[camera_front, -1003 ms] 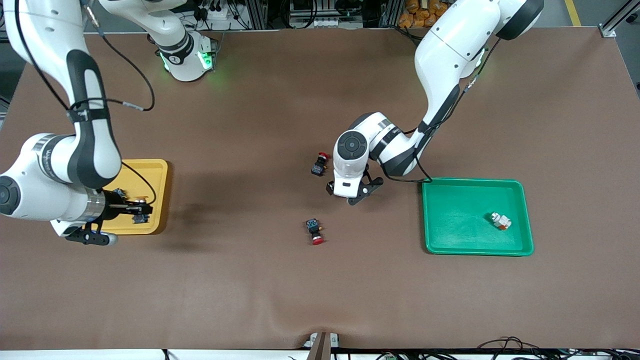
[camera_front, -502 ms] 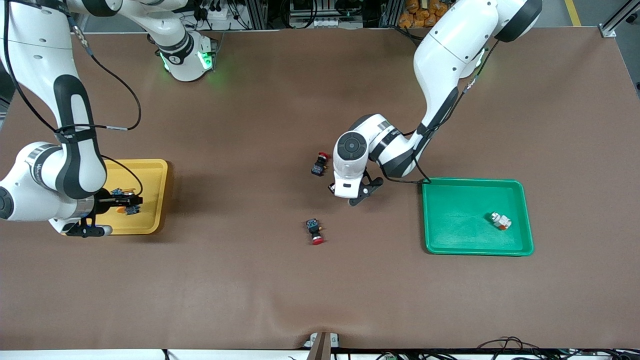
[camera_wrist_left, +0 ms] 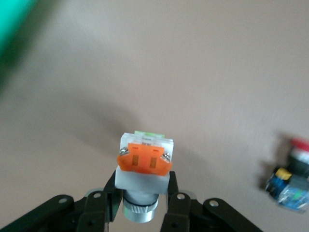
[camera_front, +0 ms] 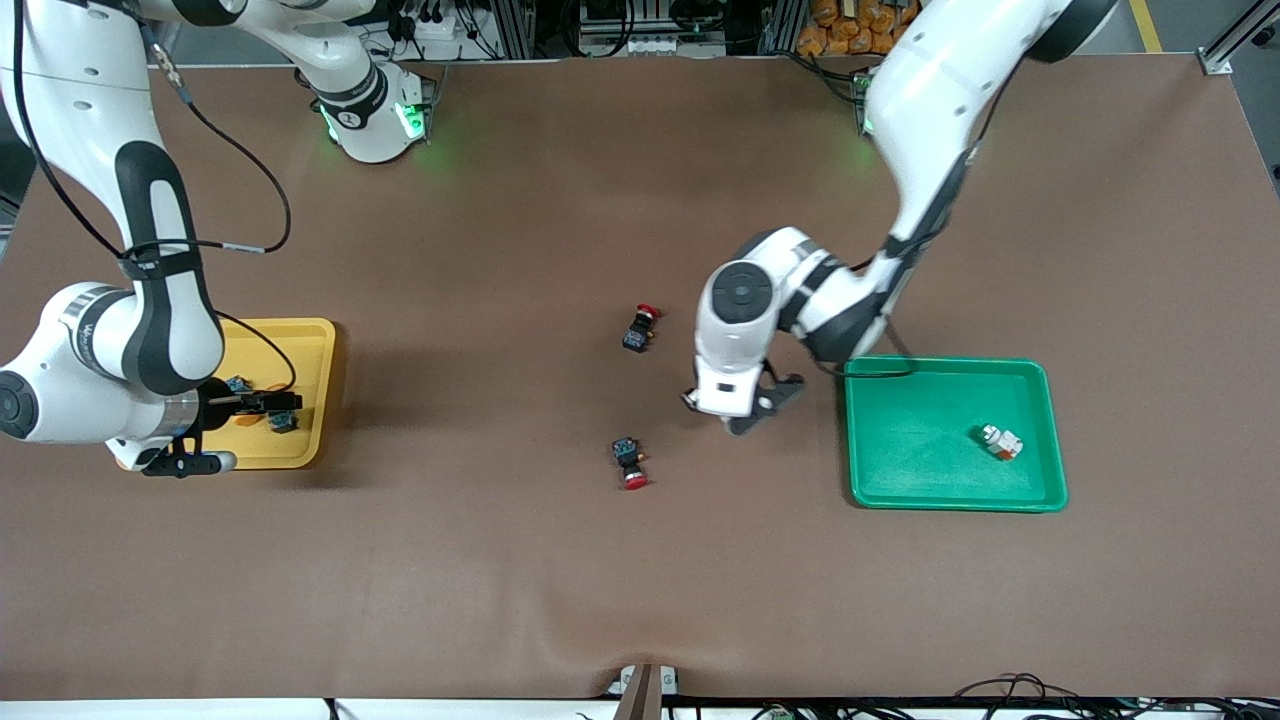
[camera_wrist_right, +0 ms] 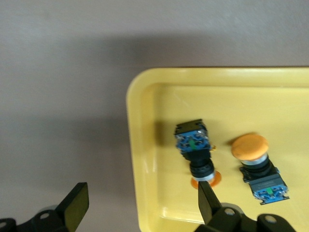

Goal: Place green and yellow buttons in trays

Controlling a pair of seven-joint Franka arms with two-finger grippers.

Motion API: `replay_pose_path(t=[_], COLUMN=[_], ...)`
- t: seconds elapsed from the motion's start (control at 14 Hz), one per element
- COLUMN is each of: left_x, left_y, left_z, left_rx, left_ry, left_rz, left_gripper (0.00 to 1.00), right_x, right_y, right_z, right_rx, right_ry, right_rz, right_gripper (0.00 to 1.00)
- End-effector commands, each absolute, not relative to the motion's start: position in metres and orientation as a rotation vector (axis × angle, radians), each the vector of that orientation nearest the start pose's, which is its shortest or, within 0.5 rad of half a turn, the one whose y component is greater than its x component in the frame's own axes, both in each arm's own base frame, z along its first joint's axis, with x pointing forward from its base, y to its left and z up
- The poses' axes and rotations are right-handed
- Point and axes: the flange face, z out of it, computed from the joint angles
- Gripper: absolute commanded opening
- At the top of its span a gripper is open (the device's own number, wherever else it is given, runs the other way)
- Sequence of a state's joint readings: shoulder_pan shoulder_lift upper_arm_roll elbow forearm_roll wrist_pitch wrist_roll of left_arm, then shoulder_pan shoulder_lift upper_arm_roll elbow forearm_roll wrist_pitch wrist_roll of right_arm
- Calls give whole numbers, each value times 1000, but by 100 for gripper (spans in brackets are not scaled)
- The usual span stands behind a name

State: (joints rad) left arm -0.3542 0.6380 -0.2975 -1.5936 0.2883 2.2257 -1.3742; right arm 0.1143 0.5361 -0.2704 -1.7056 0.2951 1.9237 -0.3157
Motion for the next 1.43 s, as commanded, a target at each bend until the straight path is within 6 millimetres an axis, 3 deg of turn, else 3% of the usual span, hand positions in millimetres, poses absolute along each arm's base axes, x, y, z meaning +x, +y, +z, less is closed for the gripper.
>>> replay_pose_path(t=[0.0,0.14,0.36,0.57,0.86,1.0,1.22,1.36], left_x=[596,609,622,633,639,642,642,643], left_y=[-338,-304,-264,-237,-208,-190,-185,-179], left_z=[319,321,318,317,308,303,296,291], left_rx=[-2977,-2956,-2931,-2935,-2933,-2930,-2924,-2926], left_ry=[-850,-809,-778,-766,-742,-743,-748,-734], left_rz=[-117,-84,-34,-23,15,37,54,66], left_gripper=[0,0,0,0,0,0,0,0], right_x=[625,622,590,583,581,577,570,560], right_y=[-59,-59,-63,-66,-61,-55,-28,-29], right_z=[302,322,349,380,422,443,471,497], right_rx=[-2927,-2930,-2932,-2965,-2971,-2988,-2996,-3003], right_ry=[-60,-70,-87,-121,-134,-48,69,102], right_rz=[316,281,264,221,181,195,184,173], right_gripper=[100,100,100,100,100,100,100,100])
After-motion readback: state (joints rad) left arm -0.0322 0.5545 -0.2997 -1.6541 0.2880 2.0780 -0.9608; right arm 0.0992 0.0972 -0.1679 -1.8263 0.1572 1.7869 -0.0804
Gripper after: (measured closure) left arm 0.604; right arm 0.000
